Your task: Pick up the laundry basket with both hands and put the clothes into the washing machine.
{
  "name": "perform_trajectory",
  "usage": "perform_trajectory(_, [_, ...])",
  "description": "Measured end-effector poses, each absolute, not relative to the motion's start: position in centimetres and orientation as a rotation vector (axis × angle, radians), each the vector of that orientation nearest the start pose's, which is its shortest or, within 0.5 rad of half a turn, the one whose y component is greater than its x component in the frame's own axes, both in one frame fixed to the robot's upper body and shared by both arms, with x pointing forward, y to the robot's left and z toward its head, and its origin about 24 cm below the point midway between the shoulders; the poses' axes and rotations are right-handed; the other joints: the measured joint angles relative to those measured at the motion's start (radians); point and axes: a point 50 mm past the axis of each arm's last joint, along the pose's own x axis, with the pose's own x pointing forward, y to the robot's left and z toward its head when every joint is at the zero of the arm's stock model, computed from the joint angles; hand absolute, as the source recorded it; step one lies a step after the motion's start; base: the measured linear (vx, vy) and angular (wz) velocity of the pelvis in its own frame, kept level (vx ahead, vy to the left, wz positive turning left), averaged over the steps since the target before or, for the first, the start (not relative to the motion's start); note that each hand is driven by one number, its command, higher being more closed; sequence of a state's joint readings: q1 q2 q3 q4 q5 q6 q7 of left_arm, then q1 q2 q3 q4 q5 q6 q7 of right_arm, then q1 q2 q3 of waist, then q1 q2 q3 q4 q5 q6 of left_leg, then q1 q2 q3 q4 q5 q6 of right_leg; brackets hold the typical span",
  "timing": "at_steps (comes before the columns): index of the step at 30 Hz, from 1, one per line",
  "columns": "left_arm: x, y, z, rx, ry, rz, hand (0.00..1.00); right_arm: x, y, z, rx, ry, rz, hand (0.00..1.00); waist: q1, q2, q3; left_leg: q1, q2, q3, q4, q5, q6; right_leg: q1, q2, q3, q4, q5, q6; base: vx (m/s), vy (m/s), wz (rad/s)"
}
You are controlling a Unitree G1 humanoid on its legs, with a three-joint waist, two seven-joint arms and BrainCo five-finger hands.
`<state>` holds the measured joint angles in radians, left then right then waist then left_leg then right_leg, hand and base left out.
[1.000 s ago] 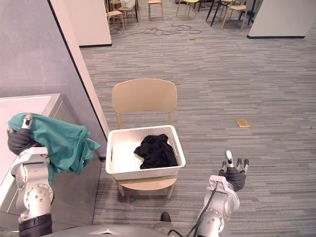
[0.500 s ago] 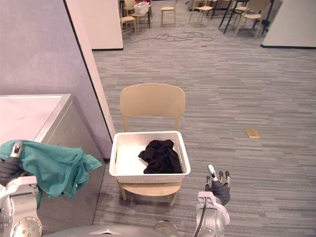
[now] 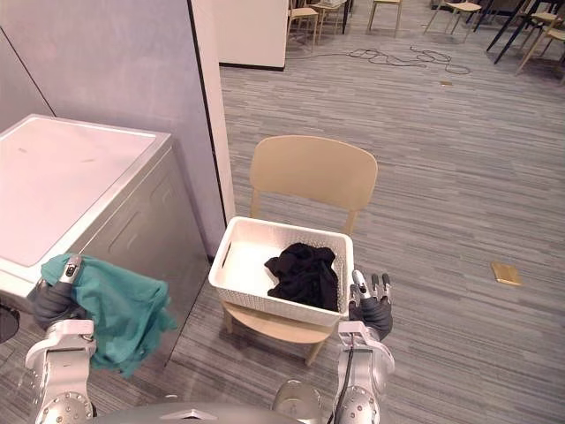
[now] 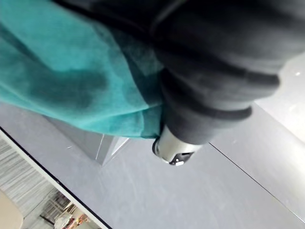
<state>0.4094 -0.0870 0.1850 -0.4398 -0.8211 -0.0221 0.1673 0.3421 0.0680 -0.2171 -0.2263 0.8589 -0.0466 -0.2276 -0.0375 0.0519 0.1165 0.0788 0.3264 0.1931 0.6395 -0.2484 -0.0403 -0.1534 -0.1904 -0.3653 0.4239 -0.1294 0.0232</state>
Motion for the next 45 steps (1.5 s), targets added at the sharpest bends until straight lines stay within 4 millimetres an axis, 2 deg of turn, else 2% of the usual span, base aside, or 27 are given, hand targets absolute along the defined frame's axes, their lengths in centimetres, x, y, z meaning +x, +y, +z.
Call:
perform_trajectory(1, [16.4, 21.1, 5.5, -0.814, -0.122, 0.444, 1.00, 16.8, -22.1, 1.4, 0.850, 0.029, -0.587, 0.00, -0.005, 0.005, -0.020, 0.011, -0.019, 0.009, -0.092, -0.038, -0.040, -0.032, -0.003, 0.001, -0.013, 0.030, 0.004, -0.16, 0.221, 0.18])
perform_trajectory(4, [17.1, 20.7, 5.4, -0.824, -0.114, 0.424, 1.00, 16.5, -22.4, 1.2, 0.856, 0.035, -0.601, 0.00, -0.013, -0.037, -0.037, 0.016, -0.053, 0.061, -0.236, -0.066, -0.071, -0.049, -0.014, -0.015, -0.112, 0.146, 0.019, -0.17, 0.262, 0.24])
perform_trajectory(5, [17.8, 20.2, 5.2, -0.834, -0.102, 0.396, 1.00, 16.4, -22.8, 1.1, 0.855, 0.029, -0.619, 0.00, -0.009, -0.045, -0.027, 0.041, -0.062, 0.085, -0.286, -0.091, -0.111, -0.032, -0.017, -0.029, -0.168, 0.217, 0.018, -0.15, 0.306, 0.13])
perform_trajectory(7, [18.0, 20.0, 5.0, -0.812, -0.085, 0.387, 1.00, 16.1, -22.7, 0.2, 0.860, 0.066, -0.637, 0.00, 0.002, -0.069, -0.024, 0.047, -0.087, 0.107, -0.286, -0.092, -0.107, -0.020, -0.029, -0.018, -0.204, 0.268, 0.011, -0.22, 0.228, -0.21])
perform_trajectory(10, [18.1, 19.9, 5.1, -0.775, -0.083, 0.378, 1.00, 15.7, -22.5, -1.3, 0.865, 0.137, -0.662, 0.00, 0.015, -0.095, -0.026, 0.040, -0.112, 0.163, -0.244, -0.128, -0.070, -0.006, -0.029, 0.017, -0.297, 0.323, 0.006, -0.30, 0.146, -0.46])
perform_trajectory(11, [18.2, 20.1, 5.1, -0.746, -0.081, 0.373, 1.00, 15.5, -22.2, -1.7, 0.867, 0.160, -0.662, 0.00, 0.014, -0.109, -0.022, 0.040, -0.121, 0.174, -0.230, -0.136, -0.063, -0.004, -0.029, 0.021, -0.306, 0.309, 0.016, -0.30, 0.104, -0.52])
perform_trajectory(12, [18.4, 20.1, 4.9, -0.726, -0.063, 0.372, 1.00, 15.4, -21.9, -1.9, 0.870, 0.181, -0.653, 0.00, 0.018, -0.105, -0.017, 0.039, -0.114, 0.186, -0.235, -0.116, -0.043, -0.009, -0.025, 0.001, -0.300, 0.177, 0.083, -0.19, 0.061, -0.34])
perform_trajectory(13, [18.5, 20.0, 4.7, -0.730, -0.055, 0.374, 1.00, 15.4, -21.9, -1.9, 0.868, 0.182, -0.655, 0.00, 0.016, -0.090, -0.017, 0.039, -0.099, 0.188, -0.247, -0.104, -0.035, -0.014, -0.023, -0.006, -0.279, 0.146, 0.087, -0.14, 0.011, -0.31])
perform_trajectory(14, [18.7, 19.8, 4.6, -0.738, -0.054, 0.377, 1.00, 15.5, -21.8, -1.8, 0.869, 0.179, -0.645, 0.00, 0.015, -0.074, -0.011, 0.033, -0.070, 0.207, -0.272, -0.076, -0.040, -0.066, -0.014, 0.020, -0.116, 0.151, 0.032, -0.10, -0.028, -0.09])
perform_trajectory(15, [19.1, 19.7, 4.8, -0.737, -0.064, 0.370, 1.00, 15.4, -21.4, -2.1, 0.872, 0.199, -0.636, 0.00, 0.020, -0.087, -0.005, 0.024, -0.063, 0.199, -0.276, -0.063, -0.043, -0.095, -0.013, 0.066, 0.122, 0.147, 0.021, -0.11, -0.051, -0.01])
perform_trajectory(16, [19.2, 19.7, 4.7, -0.733, -0.061, 0.368, 1.00, 15.2, -21.4, -2.3, 0.872, 0.210, -0.639, 0.00, 0.022, -0.099, -0.005, 0.022, -0.064, 0.191, -0.273, -0.063, -0.044, -0.085, -0.012, 0.093, 0.219, 0.137, 0.015, -0.09, -0.090, 0.05])
perform_trajectory(17, [19.5, 19.6, 4.2, -0.729, -0.039, 0.372, 1.00, 15.0, -21.3, -2.6, 0.873, 0.224, -0.645, 0.00, 0.036, -0.118, -0.011, 0.018, -0.069, 0.189, -0.261, -0.065, -0.049, -0.080, 0.001, 0.148, 0.260, 0.094, 0.026, -0.07, -0.089, 0.03])
perform_trajectory(18, [19.5, 19.6, 3.9, -0.726, -0.023, 0.373, 1.00, 14.8, -21.3, -2.9, 0.871, 0.236, -0.648, 0.00, 0.036, -0.130, -0.015, 0.016, -0.069, 0.183, -0.260, -0.064, -0.051, -0.080, 0.023, 0.166, 0.248, 0.108, 0.058, -0.10, -0.088, 0.06])
perform_trajectory(19, [19.6, 19.1, 2.9, -0.732, 0.032, 0.365, 1.00, 14.8, -21.4, -3.2, 0.872, 0.249, -0.657, 0.00, 0.042, -0.077, -0.022, 0.005, -0.038, 0.162, -0.300, -0.039, -0.048, -0.051, 0.079, 0.219, 0.174, 0.128, 0.141, -0.09, -0.115, 0.25])
perform_trajectory(20, [19.7, 18.8, 2.9, -0.736, 0.041, 0.354, 1.00, 14.7, -21.2, -3.4, 0.873, 0.261, -0.654, 0.00, 0.036, -0.090, -0.021, -0.005, -0.044, 0.158, -0.335, 0.002, -0.059, -0.063, 0.083, 0.285, 0.279, 0.063, 0.120, -0.08, -0.140, 0.44])
perform_trajectory(21, [19.7, 18.7, 2.8, -0.735, 0.044, 0.352, 1.00, 14.5, -21.1, -3.6, 0.872, 0.272, -0.658, 0.00, 0.031, -0.111, -0.022, -0.011, -0.067, 0.141, -0.347, 0.015, -0.059, -0.049, 0.076, 0.312, 0.321, 0.043, 0.119, -0.03, -0.177, 0.60])
perform_trajectory(22, [19.7, 18.7, 2.7, -0.728, 0.056, 0.351, 1.00, 14.4, -21.1, -4.0, 0.871, 0.293, -0.665, 0.00, 0.032, -0.135, -0.033, -0.028, -0.095, 0.112, -0.345, 0.024, -0.065, 0.010, 0.082, 0.352, 0.241, -0.005, 0.113, -0.03, -0.141, 0.41])
perform_trajectory(24, [19.6, 18.3, 2.3, -0.735, 0.081, 0.348, 1.00, 14.8, -21.0, -3.8, 0.870, 0.287, -0.648, 0.00, 0.060, -0.108, -0.052, -0.061, -0.090, 0.106, -0.375, 0.066, -0.055, 0.058, 0.105, 0.359, 0.062, -0.013, 0.103, -0.03, -0.098, 0.08])
perform_trajectory(27, [19.4, 18.8, 2.2, -0.734, 0.079, 0.370, 1.00, 15.8, -20.0, -3.6, 0.877, 0.299, -0.588, 0.00, 0.087, -0.091, -0.047, -0.089, -0.092, 0.124, -0.377, 0.084, -0.055, 0.096, 0.107, 0.374, -0.093, -0.013, 0.102, -0.05, -0.048, -0.26])
perform_trajectory(31, [18.9, 18.9, 1.7, -0.741, 0.097, 0.384, 1.00, 16.1, -19.1, -3.5, 0.883, 0.312, -0.532, 0.00, 0.092, -0.082, -0.031, -0.114, -0.087, 0.104, -0.323, 0.076, -0.050, 0.169, 0.107, 0.371, -0.203, -0.016, 0.087, -0.11, -0.032, 0.10])
perform_trajectory(33, [18.7, 18.7, 1.6, -0.750, 0.104, 0.380, 1.00, 16.1, -19.0, -3.6, 0.882, 0.312, -0.522, 0.00, 0.089, -0.063, -0.018, -0.173, -0.076, 0.062, -0.261, 0.054, -0.048, 0.164, 0.110, 0.339, -0.191, -0.033, 0.077, -0.18, 0.009, 0.40])
perform_trajectory(39, [17.9, 19.1, 1.0, -0.776, 0.124, 0.411, 1.00, 15.6, -18.2, -4.5, 0.876, 0.372, -0.508, 0.00, 0.086, -0.060, 0.007, -0.238, -0.061, 0.091, -0.230, 0.035, -0.038, 0.114, 0.046, 0.250, -0.087, -0.086, 0.073, -0.10, 0.061, 0.51])
perform_trajectory(40, [17.7, 19.3, 0.9, -0.784, 0.127, 0.420, 1.00, 15.3, -18.2, -4.7, 0.877, 0.385, -0.514, 0.00, 0.085, -0.081, 0.002, -0.244, -0.060, 0.116, -0.238, 0.038, -0.031, 0.113, 0.021, 0.224, -0.089, -0.079, 0.084, 0.00, 0.091, 0.80])
perform_trajectory(41, [17.8, 19.3, 1.0, -0.788, 0.124, 0.415, 1.00, 15.0, -18.4, -5.1, 0.877, 0.395, -0.531, 0.00, 0.074, -0.089, -0.003, -0.273, -0.041, 0.137, -0.181, 0.036, 0.037, 0.116, -0.007, 0.183, -0.091, -0.074, 0.088, 0.00, 0.102, 0.81])
perform_trajectory(42, [17.7, 19.4, 1.0, -0.791, 0.123, 0.420, 1.00, 14.9, -18.5, -5.3, 0.877, 0.405, -0.544, 0.00, 0.072, -0.089, -0.004, -0.289, -0.023, 0.134, -0.155, 0.037, 0.055, 0.118, -0.017, 0.166, -0.091, -0.072, 0.090, 0.01, 0.153, 0.81])
perform_trajectory(44, [17.7, 19.4, 0.8, -0.807, 0.131, 0.427, 1.00, 14.2, -19.1, -6.2, 0.873, 0.435, -0.590, 0.00, 0.059, -0.089, -0.005, -0.304, 0.062, 0.113, -0.138, 0.050, 0.045, 0.135, -0.070, 0.112, -0.087, -0.060, 0.110, 0.04, 0.251, 0.71])
perform_trajectory(45, [17.7, 19.3, 0.6, -0.808, 0.138, 0.428, 1.00, 13.9, -19.3, -6.5, 0.871, 0.443, -0.607, 0.00, 0.055, -0.089, -0.005, -0.307, 0.072, 0.086, -0.142, 0.058, 0.032, 0.142, -0.090, 0.099, -0.087, -0.058, 0.114, 0.10, 0.384, 0.83])
